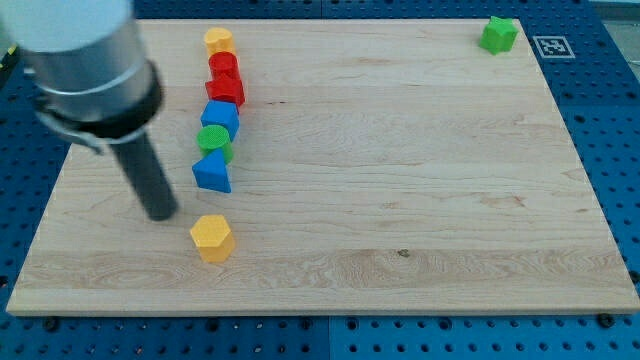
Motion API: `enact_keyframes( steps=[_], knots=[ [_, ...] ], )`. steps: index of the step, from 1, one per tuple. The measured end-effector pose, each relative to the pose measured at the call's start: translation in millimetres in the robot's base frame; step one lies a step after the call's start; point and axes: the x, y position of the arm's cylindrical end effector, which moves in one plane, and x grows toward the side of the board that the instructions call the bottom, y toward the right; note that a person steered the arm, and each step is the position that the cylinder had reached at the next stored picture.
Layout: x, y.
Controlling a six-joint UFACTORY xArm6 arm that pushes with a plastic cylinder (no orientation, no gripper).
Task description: Push the green circle into the green star
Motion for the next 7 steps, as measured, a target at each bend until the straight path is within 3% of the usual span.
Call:
enact_keyframes(
  steps=[1, 3, 7],
  knots=[
    [-47, -15],
    [-71, -1],
    [-74, 163]
  ],
)
